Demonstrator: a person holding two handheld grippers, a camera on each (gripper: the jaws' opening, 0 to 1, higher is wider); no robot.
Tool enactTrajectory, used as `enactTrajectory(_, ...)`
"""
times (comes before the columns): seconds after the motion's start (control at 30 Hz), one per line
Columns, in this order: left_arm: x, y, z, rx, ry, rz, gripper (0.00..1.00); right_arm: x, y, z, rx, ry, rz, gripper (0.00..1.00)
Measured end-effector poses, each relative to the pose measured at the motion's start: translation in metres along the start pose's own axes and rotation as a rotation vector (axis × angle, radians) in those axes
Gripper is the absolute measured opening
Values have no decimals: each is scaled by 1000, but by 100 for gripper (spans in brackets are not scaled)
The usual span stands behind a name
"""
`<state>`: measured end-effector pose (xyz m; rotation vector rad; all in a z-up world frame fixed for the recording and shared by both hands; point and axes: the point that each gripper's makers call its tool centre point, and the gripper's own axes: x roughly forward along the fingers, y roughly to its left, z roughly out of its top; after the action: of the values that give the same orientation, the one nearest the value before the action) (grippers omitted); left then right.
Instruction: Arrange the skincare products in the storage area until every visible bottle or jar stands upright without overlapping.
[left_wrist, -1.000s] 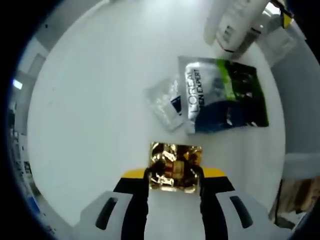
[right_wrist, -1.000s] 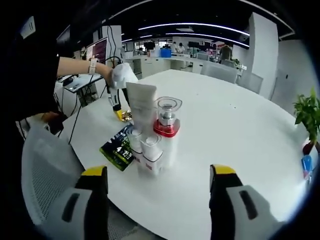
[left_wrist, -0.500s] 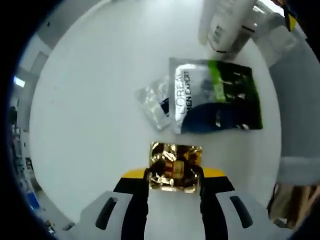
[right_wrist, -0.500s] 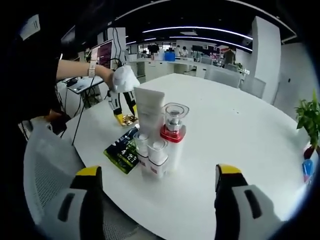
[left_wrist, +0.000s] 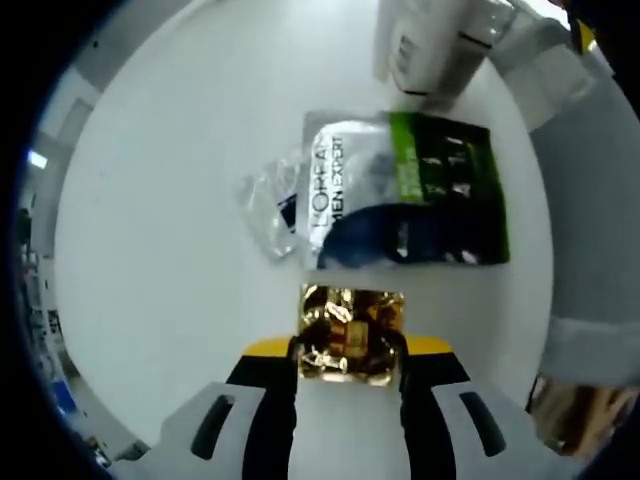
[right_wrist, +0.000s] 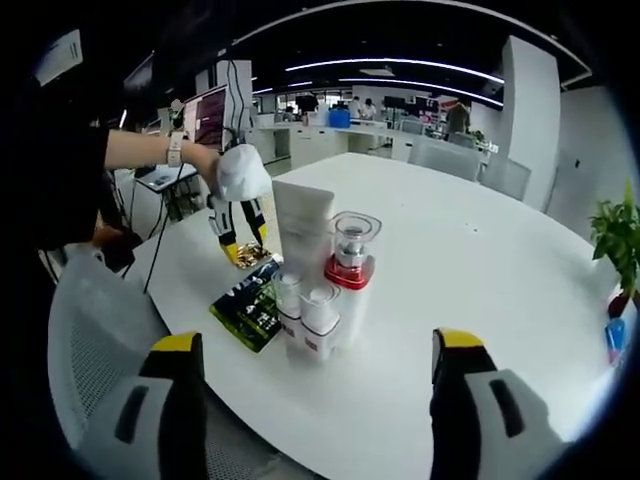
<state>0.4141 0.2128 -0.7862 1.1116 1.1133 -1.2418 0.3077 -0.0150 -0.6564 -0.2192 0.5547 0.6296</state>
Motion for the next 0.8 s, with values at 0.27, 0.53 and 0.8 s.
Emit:
enactTrajectory(0.27,2,-5,1,-29,-3,-6,37,0,-2,-1,2,1,-3,94)
enactTrajectory(0.53,3,-3,6,-51,-14,-4,37,0,0,-1,0,1,4,93)
enactTrajectory(0.8,3,-1,9,-72,-7,-1,37,1,0,-5,3,10,5,93)
